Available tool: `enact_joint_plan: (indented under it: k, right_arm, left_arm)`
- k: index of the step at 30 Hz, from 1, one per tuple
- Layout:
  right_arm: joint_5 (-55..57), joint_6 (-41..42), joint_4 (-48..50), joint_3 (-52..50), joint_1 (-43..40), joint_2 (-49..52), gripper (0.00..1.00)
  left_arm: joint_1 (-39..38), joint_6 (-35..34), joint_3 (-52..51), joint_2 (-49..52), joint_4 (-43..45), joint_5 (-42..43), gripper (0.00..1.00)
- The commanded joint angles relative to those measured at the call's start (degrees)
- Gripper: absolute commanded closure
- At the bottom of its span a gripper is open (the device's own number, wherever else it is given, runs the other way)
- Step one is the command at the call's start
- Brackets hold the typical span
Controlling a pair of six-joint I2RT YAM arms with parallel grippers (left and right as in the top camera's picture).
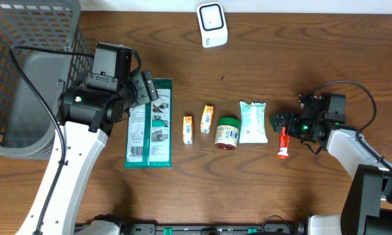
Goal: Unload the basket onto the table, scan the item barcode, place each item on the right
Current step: 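Release the sachet and move the right gripper left toward the Knorr jar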
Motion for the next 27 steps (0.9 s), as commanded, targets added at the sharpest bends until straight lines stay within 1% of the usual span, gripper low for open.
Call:
enact_joint_plan:
  k: [1,7,11,16,22,27]
  right_arm:
    - [0.74,0.0,-5.25,2.71,0.46,-1.01,0.01]
    - [0.74,-0.26,-18.82,12.57,0.48,-2.93,0.01]
    - [0.76,-2.97,-28.04,19.5,0.59,-2.91,0.01]
    - [0.76,-3.41,-37.22,25.7,0.68,-2.91,0.01]
    - [0.76,-1.88,-40.72,26.67,2.75,-2.91,0.01]
    - [1.95,-1.86,-41.35,26.49,7.91,-2.91,0.01]
  left_arm:
    - [0.31,0.46,1.05,0.04,-0.17,-1.46,0.14]
    - [0.31,0.46,1.05,0.04,-0.17,-1.46,0.14]
    - [0.31,0.46,1.05,0.04,-0.17,-1.46,0.14]
    - [0.31,0.46,1.05,0.04,-0.17,-1.46,0.14]
    - [0.31,0.46,1.05,0.04,-0.17,-1.46,0.14]
    - [0.31,0.46,1.05,0.04,-0.17,-1.46,0.14]
